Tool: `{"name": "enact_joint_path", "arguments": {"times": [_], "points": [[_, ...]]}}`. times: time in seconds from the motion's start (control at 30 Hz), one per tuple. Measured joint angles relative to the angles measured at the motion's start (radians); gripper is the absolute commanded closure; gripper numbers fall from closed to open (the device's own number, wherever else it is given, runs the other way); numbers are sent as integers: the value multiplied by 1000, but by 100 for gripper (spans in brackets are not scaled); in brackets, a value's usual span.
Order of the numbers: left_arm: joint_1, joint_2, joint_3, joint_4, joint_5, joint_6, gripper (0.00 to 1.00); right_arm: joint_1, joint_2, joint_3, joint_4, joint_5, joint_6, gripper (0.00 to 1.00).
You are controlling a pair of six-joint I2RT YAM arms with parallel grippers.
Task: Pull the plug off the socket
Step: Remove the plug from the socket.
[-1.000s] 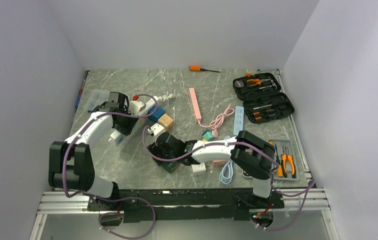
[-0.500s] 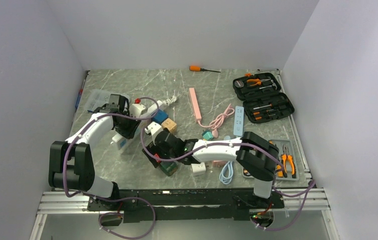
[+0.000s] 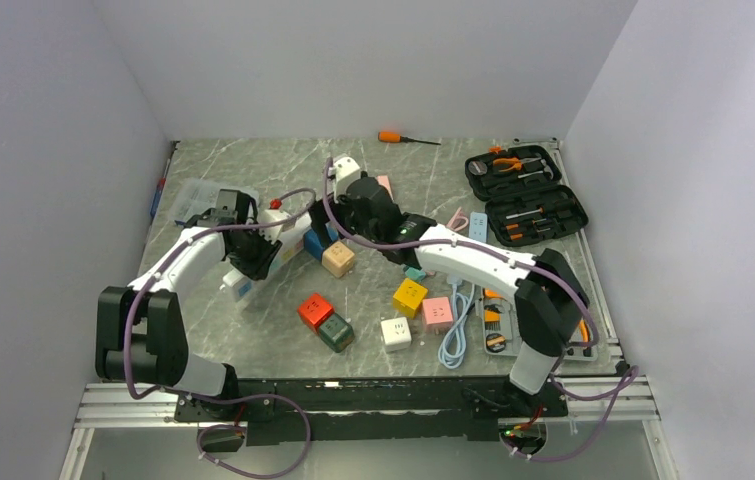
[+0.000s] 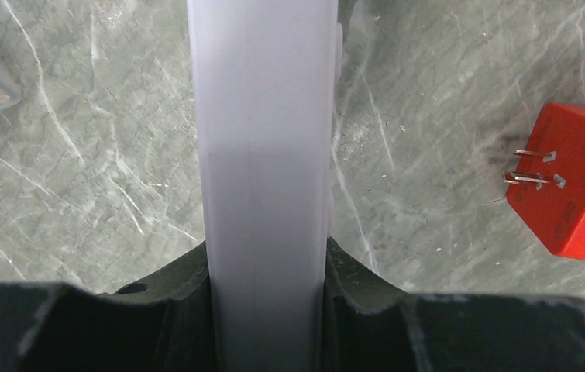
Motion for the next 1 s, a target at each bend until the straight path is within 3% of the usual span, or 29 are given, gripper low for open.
{"name": "enact_joint_path", "arguments": {"times": [0.53, 1.0], "points": [[0, -16, -11, -27, 28, 3, 100, -6, 106, -146, 86, -93, -26, 0], [0, -22, -8, -64, 51, 0, 100, -7, 281, -51, 144, -107, -53, 1]]}}
